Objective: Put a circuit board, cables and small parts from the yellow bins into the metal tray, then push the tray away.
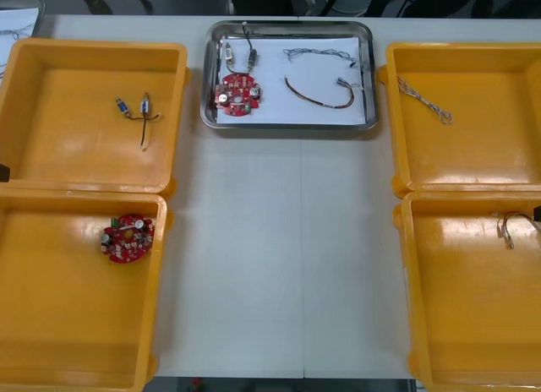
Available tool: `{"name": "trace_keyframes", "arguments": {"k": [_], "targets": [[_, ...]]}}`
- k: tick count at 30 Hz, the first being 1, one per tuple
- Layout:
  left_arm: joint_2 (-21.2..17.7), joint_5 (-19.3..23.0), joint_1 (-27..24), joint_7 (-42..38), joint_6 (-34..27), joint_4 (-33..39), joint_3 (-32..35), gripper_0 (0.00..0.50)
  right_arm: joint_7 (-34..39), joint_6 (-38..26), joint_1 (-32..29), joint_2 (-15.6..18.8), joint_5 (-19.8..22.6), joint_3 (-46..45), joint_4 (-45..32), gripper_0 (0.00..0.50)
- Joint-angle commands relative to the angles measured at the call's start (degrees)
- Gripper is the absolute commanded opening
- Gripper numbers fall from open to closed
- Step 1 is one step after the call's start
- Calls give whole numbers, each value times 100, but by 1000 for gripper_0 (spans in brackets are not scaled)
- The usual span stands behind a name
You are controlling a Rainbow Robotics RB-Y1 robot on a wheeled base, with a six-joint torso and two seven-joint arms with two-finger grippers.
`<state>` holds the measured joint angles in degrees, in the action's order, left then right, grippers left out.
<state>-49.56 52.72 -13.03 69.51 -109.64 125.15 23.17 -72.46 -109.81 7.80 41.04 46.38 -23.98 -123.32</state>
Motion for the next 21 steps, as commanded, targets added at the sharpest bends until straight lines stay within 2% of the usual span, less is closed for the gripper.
{"name": "trace_keyframes", "arguments": {"k": [1,7,21], "targets": [[52,-52,125,256,-36,141,135,500,-224,-19,-147,71,-24,227,-166,500],[52,-52,125,256,-36,141,135,500,-286,-19,-209,71,-455,693,-351,500],[52,-52,125,256,-36,141,135,500,-303,303,-402,71,-437,745,-571,500]]}}
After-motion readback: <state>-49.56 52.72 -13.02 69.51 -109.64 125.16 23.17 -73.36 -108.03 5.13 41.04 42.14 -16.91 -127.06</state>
